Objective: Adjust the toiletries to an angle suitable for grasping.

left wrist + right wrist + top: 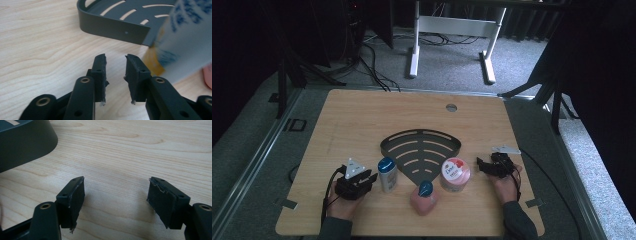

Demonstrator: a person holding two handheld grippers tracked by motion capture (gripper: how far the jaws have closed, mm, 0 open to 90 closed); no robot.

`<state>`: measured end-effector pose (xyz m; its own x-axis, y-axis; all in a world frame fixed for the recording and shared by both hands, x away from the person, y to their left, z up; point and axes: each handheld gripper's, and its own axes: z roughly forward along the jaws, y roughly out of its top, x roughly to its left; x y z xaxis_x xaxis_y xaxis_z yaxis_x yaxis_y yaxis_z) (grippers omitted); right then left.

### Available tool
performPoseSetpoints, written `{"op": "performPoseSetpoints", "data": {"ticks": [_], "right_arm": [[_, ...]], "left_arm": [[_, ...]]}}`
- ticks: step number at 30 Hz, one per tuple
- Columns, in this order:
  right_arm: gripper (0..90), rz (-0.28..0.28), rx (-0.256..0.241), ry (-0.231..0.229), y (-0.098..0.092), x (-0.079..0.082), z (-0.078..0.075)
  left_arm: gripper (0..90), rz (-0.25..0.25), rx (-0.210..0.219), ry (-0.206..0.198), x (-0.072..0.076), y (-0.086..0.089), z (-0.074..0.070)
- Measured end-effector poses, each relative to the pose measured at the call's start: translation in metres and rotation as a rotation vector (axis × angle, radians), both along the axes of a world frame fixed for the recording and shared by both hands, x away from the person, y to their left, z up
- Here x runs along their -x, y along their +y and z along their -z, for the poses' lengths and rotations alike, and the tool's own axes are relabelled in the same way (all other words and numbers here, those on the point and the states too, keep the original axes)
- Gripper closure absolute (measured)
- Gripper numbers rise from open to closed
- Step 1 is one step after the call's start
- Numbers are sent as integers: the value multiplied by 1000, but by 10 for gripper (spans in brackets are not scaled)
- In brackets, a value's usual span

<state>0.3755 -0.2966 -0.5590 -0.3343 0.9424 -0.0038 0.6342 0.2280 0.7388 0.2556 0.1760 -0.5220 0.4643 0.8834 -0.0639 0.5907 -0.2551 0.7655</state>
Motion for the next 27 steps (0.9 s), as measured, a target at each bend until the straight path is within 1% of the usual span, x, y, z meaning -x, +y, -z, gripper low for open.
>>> {"op": "performPoseSetpoints", "data": {"ticks": [6,9,12,19,25,27], "right_arm": [[294,-1,0,0,0,0,0],[294,-1,0,0,0,0,0],[293,-2,0,0,0,0,0],[292,-3,0,0,0,0,0],[293,-2,0,1,0,0,0],[306,-6,-1,-1,0,2,0]], "left_arm": [[638,10,4,0,8,2,-1],[620,26,-1,2,11,1,-2],[597,55,-4,2,14,-1,-1],[555,87,-3,5,21,-5,-2],[545,106,0,1,27,-8,-3],[545,109,0,5,28,-9,-3]]}}
